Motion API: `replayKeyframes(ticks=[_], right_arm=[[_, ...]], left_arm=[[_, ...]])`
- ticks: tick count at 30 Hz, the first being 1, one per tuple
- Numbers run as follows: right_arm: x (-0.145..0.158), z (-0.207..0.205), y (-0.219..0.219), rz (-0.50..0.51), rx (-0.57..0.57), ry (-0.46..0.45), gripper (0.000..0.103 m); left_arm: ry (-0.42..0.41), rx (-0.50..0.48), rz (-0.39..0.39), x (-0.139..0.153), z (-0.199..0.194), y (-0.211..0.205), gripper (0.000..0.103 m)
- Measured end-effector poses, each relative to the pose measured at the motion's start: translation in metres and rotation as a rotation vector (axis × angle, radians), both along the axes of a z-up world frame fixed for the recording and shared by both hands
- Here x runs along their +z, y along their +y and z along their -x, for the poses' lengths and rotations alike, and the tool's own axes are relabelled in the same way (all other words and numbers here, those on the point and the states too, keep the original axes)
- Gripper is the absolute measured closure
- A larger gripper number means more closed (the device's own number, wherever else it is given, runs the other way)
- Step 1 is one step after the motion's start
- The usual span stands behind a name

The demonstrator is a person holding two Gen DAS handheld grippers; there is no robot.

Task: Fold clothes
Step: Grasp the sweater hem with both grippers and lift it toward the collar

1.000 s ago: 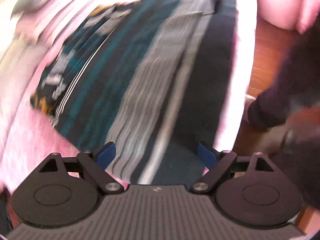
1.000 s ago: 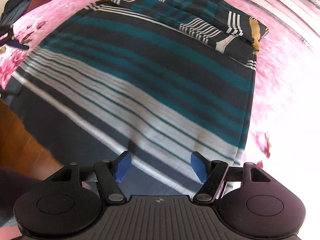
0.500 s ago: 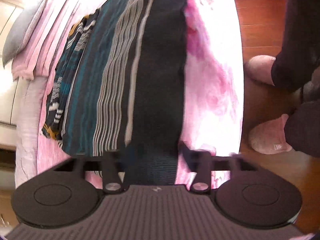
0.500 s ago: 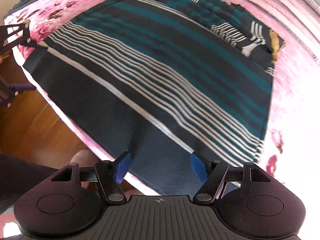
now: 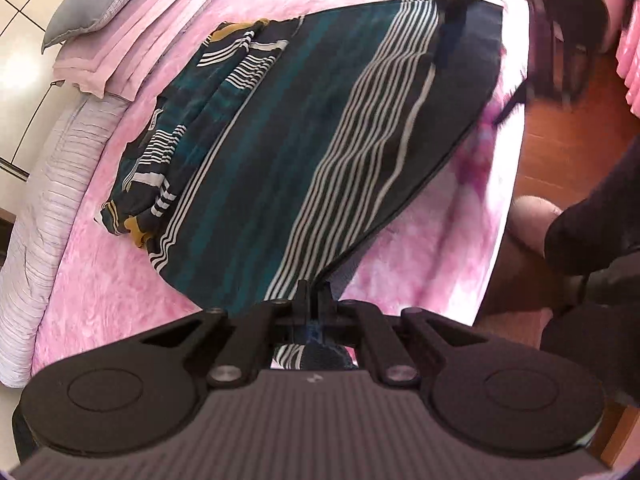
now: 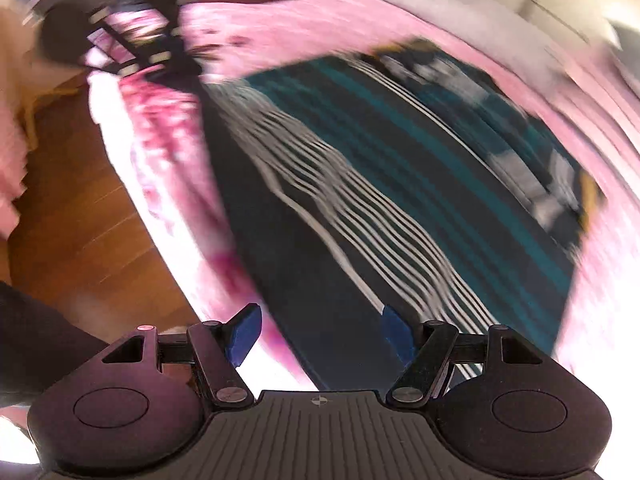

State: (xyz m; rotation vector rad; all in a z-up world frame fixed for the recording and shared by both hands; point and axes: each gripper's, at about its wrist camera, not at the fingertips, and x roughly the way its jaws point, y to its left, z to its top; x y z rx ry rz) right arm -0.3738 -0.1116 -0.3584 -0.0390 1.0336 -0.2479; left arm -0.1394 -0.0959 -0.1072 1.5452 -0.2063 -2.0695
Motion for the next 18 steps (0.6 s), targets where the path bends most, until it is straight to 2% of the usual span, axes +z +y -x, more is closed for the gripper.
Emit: replayKeyframes(ticks=[4, 6, 7, 9, 10, 11, 18], right_arm=[[-0.019, -0.021, 0.004, 0.114, 0.063, 0.021, 0.036], [-0.019, -0.022, -0.005, 0.112, 0.045, 0.032, 0.094], [-0.016, -0.021, -0.008, 0.106, 0.044, 0.034, 0.096], [-0.008, -0.019, -0.011, 0.097, 0.054, 0.032, 0.102], [-0.002, -0.018, -0.012, 0.087, 0.057, 0.034, 0.102], [0.003, -0.017, -0.013, 0.081, 0.057, 0.036, 0.102], [0.029, -0.027, -0.023, 0.049, 0.033, 0.043, 0.102]], left_arm=[[-0.01, -0.019, 0.01, 0.0, -0.001, 0.007, 0.099], [-0.025, -0.023, 0.027, -0.006, -0.001, 0.013, 0.097], [-0.033, -0.026, 0.036, -0.009, -0.001, 0.015, 0.095], [-0.055, -0.038, 0.07, -0.017, 0.001, 0.021, 0.081], [-0.076, -0.055, 0.103, -0.022, 0.003, 0.026, 0.068], [-0.091, -0.071, 0.122, -0.028, 0.005, 0.032, 0.064], [-0.093, -0.014, 0.119, -0.049, 0.03, 0.044, 0.058]])
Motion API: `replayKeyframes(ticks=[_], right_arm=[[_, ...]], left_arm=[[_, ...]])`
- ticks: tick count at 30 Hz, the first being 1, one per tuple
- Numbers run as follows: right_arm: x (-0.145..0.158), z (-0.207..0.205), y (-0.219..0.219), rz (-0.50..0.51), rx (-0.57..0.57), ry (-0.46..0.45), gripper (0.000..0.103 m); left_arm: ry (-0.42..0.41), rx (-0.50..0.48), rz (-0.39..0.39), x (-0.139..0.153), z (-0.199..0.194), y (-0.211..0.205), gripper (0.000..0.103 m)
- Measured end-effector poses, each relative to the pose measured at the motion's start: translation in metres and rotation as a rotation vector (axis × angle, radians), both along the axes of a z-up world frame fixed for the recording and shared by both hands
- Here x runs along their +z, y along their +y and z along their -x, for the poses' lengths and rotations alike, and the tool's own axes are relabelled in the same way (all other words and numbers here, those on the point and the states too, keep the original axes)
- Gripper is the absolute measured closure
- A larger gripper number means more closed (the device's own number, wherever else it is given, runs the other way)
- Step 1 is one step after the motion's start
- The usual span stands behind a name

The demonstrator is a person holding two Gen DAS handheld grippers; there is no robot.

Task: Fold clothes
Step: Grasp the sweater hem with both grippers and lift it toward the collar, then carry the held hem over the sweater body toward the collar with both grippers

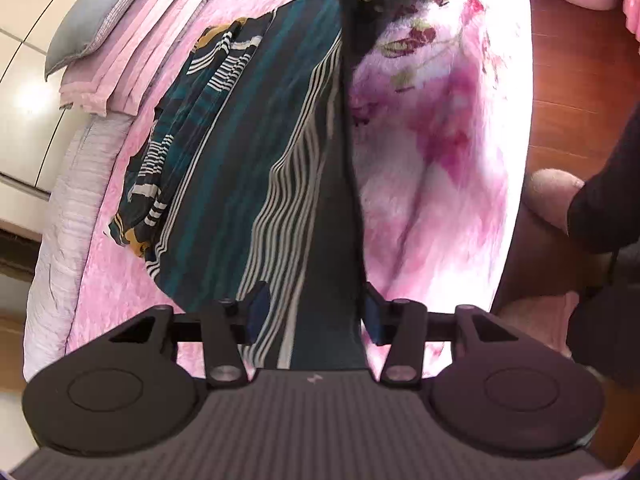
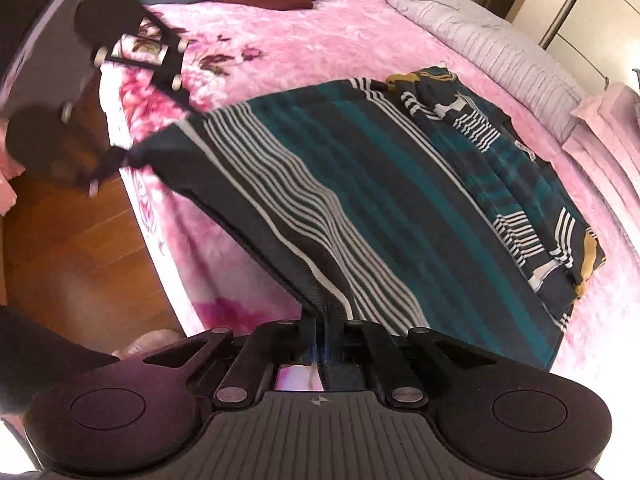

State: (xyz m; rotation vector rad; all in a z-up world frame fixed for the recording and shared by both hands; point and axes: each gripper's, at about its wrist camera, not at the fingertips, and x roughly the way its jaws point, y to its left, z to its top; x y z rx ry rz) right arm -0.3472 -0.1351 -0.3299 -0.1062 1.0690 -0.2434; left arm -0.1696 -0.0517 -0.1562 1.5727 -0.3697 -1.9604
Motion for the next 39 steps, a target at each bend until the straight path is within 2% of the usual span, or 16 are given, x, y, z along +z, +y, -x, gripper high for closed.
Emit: replayKeyframes(ticks=[1, 3, 4, 5, 10, 14, 18, 22, 23, 24, 26, 32, 35, 39], right_arm=[[0.003, -0.001, 0.0, 0.004, 0.007, 0.0, 0.102], [0.009, -0.002, 0.001, 0.017, 0.023, -0.002, 0.102], [0.011, -0.002, 0.001, 0.024, 0.029, -0.005, 0.102], [0.01, -0.001, 0.002, 0.034, 0.036, -0.007, 0.102], [-0.005, 0.01, 0.012, 0.097, 0.066, -0.016, 0.101], [-0.036, 0.019, 0.024, 0.161, 0.051, 0.024, 0.101], [-0.07, 0.044, 0.022, 0.25, 0.016, 0.096, 0.101], [-0.076, 0.078, 0.02, 0.319, 0.036, 0.141, 0.1], [-0.077, 0.085, 0.016, 0.331, 0.027, 0.152, 0.094], [-0.078, 0.093, 0.012, 0.343, 0.017, 0.163, 0.077], [-0.079, 0.104, 0.004, 0.372, -0.021, 0.178, 0.054], [-0.073, 0.116, -0.007, 0.365, -0.004, 0.192, 0.055], [-0.06, 0.116, -0.018, 0.315, -0.026, 0.186, 0.085], [-0.031, 0.113, -0.033, 0.253, -0.026, 0.173, 0.093]], left_arm=[[-0.006, 0.015, 0.005, -0.003, 0.004, -0.001, 0.058], [-0.016, 0.041, 0.009, -0.006, 0.008, -0.005, 0.068], [-0.018, 0.058, 0.01, -0.005, 0.007, -0.008, 0.091], [-0.02, 0.075, 0.01, -0.003, 0.006, -0.012, 0.099], [0.034, 0.089, 0.014, 0.026, -0.008, -0.021, 0.1], [0.057, 0.08, 0.007, 0.043, -0.012, -0.028, 0.1], [0.052, 0.061, -0.013, 0.045, -0.011, -0.033, 0.099], [0.038, 0.048, -0.032, 0.041, -0.012, -0.033, 0.1], [0.034, 0.044, -0.038, 0.041, -0.012, -0.033, 0.1], [0.026, 0.038, -0.04, 0.04, -0.012, -0.033, 0.1], [0.014, 0.029, -0.046, 0.039, -0.011, -0.033, 0.099], [-0.049, 0.013, -0.077, 0.022, -0.007, -0.037, 0.099], [-0.082, 0.008, -0.094, 0.016, -0.007, -0.039, 0.099], [-0.065, 0.009, -0.102, 0.036, -0.012, -0.041, 0.1]])
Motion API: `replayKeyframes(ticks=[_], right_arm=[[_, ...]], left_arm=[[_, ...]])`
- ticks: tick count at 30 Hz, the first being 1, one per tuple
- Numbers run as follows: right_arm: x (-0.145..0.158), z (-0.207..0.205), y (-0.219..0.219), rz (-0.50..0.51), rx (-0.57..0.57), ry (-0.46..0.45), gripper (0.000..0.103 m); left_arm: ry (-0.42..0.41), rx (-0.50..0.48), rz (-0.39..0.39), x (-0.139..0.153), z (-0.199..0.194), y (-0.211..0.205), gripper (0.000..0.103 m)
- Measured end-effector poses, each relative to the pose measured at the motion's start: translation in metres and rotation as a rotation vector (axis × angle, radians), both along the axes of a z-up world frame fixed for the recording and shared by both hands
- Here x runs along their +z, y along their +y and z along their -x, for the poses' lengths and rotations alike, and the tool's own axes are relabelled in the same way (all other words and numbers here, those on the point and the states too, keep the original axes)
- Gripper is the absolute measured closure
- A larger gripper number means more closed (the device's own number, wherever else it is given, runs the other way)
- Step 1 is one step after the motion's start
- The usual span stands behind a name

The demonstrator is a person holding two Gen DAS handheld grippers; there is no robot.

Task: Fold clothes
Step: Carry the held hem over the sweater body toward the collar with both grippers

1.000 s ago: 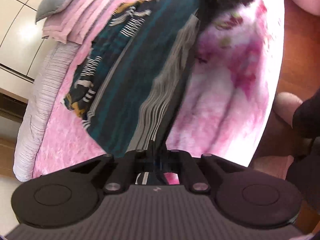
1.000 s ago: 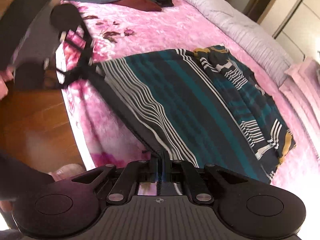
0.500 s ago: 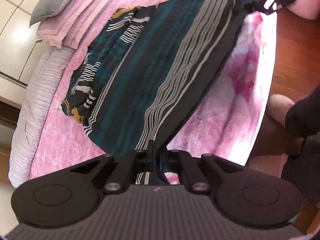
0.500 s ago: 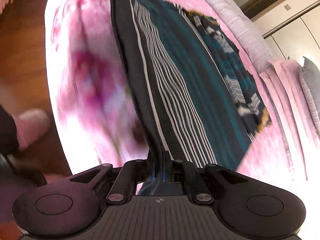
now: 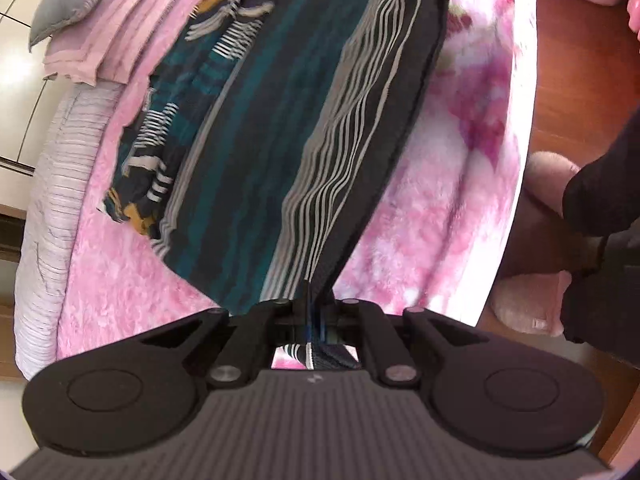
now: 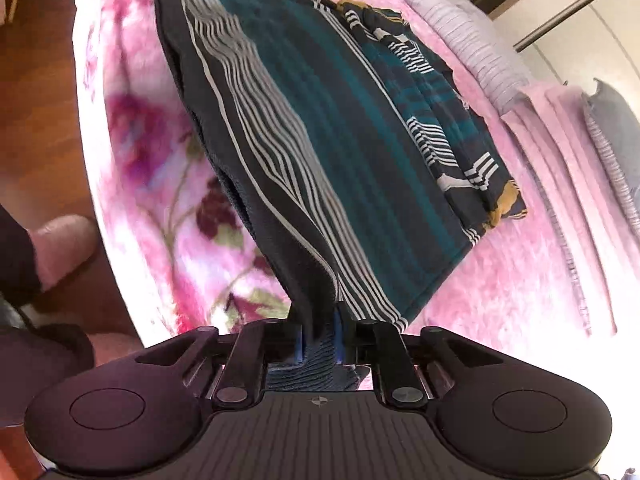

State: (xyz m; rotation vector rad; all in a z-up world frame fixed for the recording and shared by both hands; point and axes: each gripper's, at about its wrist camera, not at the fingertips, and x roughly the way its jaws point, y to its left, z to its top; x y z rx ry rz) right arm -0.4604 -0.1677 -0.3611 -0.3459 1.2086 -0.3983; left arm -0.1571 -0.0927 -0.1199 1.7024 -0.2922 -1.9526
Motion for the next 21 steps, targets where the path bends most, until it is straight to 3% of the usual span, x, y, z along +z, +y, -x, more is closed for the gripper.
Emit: replayKeyframes(ticks=[4, 9, 15, 21], right_arm=[[0.042, -0.003, -0.007, -0.021, 0.02, 0.009, 0.094], [0.086, 0.003, 0.012, -0.063, 0.059, 0.038, 0.095], [0.114, 0.023, 0.061, -0.206, 0.072, 0.092, 0.095], [0.11, 0.054, 0.112, -0.391, 0.07, 0.172, 0.095]], left_arm=[[0.007, -0.083, 0.01, 0.031, -0.008, 0.016, 0.101], [0.032, -0.092, -0.01, 0.063, -0.019, 0.037, 0.102], [0.067, -0.059, -0.166, 0.092, -0.036, 0.091, 0.102], [0.078, -0.032, -0.37, 0.097, -0.042, 0.141, 0.102]])
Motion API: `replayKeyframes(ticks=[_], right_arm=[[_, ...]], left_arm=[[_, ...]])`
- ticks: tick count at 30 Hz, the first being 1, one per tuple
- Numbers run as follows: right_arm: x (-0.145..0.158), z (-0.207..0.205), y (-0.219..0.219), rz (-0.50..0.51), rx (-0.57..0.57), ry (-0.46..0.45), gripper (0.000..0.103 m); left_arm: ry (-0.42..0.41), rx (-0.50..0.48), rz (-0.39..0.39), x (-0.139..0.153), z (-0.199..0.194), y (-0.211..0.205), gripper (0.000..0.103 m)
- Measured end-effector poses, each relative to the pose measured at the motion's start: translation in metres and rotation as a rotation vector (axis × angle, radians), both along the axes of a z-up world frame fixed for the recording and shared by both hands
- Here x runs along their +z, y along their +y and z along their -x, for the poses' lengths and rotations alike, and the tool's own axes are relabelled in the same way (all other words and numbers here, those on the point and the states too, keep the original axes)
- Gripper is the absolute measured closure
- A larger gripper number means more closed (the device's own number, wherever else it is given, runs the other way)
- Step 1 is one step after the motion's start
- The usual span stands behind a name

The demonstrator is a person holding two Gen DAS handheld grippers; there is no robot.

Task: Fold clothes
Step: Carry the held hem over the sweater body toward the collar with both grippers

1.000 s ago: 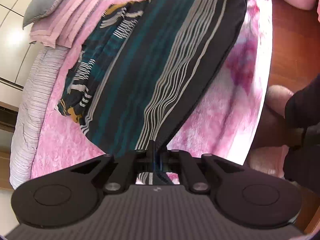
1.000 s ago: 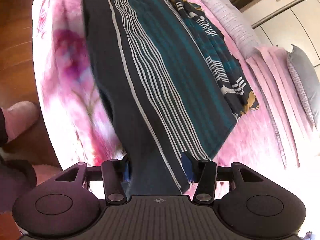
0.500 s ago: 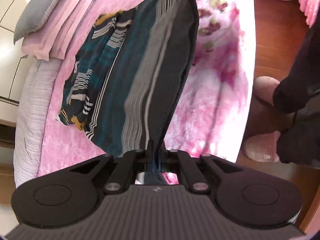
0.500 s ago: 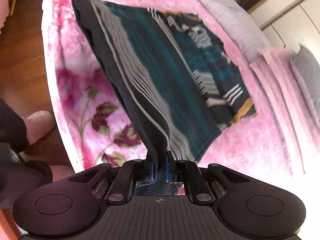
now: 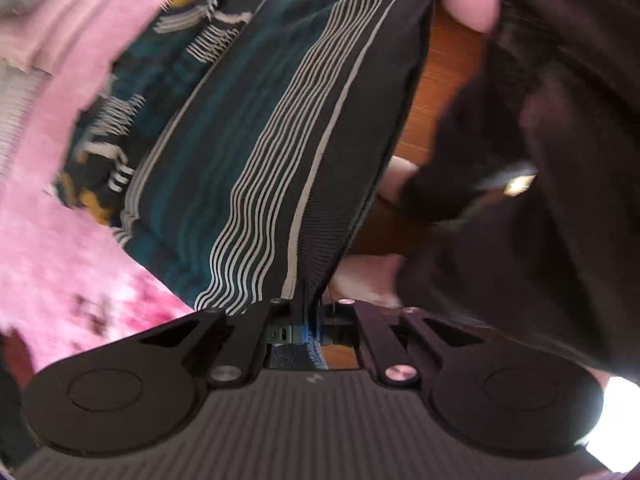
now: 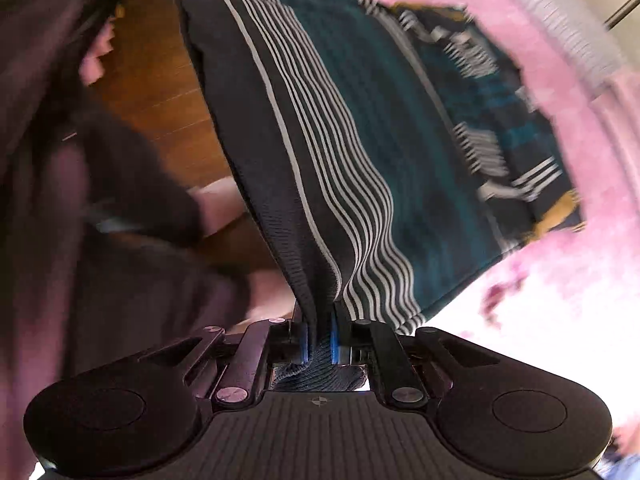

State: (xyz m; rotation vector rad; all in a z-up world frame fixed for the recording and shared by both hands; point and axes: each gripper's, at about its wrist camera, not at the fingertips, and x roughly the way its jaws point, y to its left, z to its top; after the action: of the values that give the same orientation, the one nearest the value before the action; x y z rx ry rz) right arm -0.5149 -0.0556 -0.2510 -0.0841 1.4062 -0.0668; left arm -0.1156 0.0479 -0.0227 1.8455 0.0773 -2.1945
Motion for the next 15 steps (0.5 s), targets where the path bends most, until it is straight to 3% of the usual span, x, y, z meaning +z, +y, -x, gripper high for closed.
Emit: replayKeyframes(ticks=[4, 11, 15], right_arm=[[0.004, 0.005, -0.002, -0.048, -0.011, 0.009, 0.095], [0.064, -0.02, -0.094, 0.061, 0.074, -0.144, 0.095], [0.081, -0.045, -0.163, 0.135, 0.122, -0.181, 0.095]], left_arm=[[-0.006, 0.036, -0.024, 0.007, 0.005, -0.017, 0.102], [0.012, 0.08, 0.118, 0.057, 0.019, -0.144, 0.101], [0.04, 0.07, 0.179, 0.067, 0.027, -0.222, 0.101]])
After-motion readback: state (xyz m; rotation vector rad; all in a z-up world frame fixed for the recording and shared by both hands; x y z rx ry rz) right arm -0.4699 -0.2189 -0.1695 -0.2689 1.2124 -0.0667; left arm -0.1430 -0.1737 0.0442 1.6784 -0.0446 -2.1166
